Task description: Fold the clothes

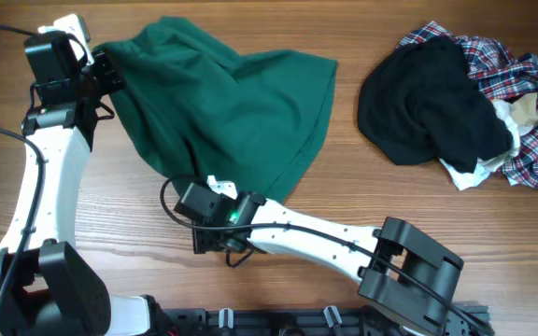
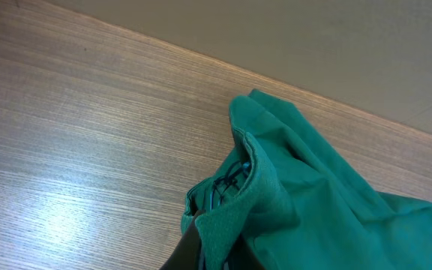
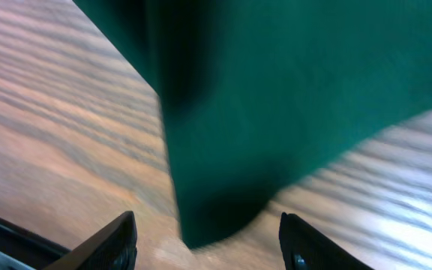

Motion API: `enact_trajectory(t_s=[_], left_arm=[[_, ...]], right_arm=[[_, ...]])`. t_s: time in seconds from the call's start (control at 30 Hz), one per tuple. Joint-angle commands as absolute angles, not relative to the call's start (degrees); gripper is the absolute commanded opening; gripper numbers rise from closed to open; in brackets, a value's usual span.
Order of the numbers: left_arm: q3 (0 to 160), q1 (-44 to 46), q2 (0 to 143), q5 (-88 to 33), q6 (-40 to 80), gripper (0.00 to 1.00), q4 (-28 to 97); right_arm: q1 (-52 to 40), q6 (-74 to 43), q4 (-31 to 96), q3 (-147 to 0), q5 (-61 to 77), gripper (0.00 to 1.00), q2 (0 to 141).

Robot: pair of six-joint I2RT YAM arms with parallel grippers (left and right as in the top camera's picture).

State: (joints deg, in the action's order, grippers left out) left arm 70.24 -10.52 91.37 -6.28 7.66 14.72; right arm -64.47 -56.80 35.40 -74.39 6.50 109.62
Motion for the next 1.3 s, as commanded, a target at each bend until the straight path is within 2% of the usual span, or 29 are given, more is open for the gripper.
enact_trajectory(t_s=[0.0, 0.07, 0.2, 0.3, 0.6, 0.63, 0.7, 0.73, 1.03, 1.27], left_arm=[[71.33, -10.61, 90.43, -6.92, 8.19, 0.04, 14.59], [71.33, -10.61, 90.43, -6.92, 8.19, 0.04, 14.61], [71.33, -10.61, 90.43, -6.94, 8.19, 0.04, 14.83], [71.33, -10.61, 90.43, -6.92, 8.19, 0.04, 15.49], [71.33, -10.61, 90.59, -6.92, 8.19, 0.04, 17.17], [71.33, -10.61, 90.61, -6.94, 8.19, 0.04, 17.26], [71.33, -10.61, 90.65, -6.92, 8.19, 0.04, 17.63], [71.33, -10.61, 90.65, -6.92, 8.19, 0.04, 17.74], [71.33, -10.61, 90.65, -6.94, 8.21, 0.04, 18.52], [71.33, -10.61, 88.12, -7.01, 8.25, 0.04, 22.02]], right_arm=[[-64.82, -58.67, 30.46, -71.26, 4.58, 0.61, 110.3], [-64.82, -58.59, 28.29, -70.59, 3.01, 0.57, 110.3], [-64.86, -56.93, 25.1, -70.59, 1.02, 0.43, 110.32], [-65.06, -56.95, 25.06, -70.59, 0.27, 0.38, 110.39], [-65.08, -57.08, 24.21, -70.46, 1.32, 0.34, 114.72], [-65.08, -56.66, 24.27, -70.46, 1.32, 0.31, 114.76], [-64.93, -52.34, 23.77, -70.54, 1.54, 0.09, 114.41], [-64.71, -50.52, 23.75, -70.63, 1.76, 0.04, 114.04], [-55.72, -36.82, 31.22, -71.31, 2.17, 0.04, 99.11], [-43.66, -22.0, 36.29, -71.44, 5.61, 0.04, 79.57]])
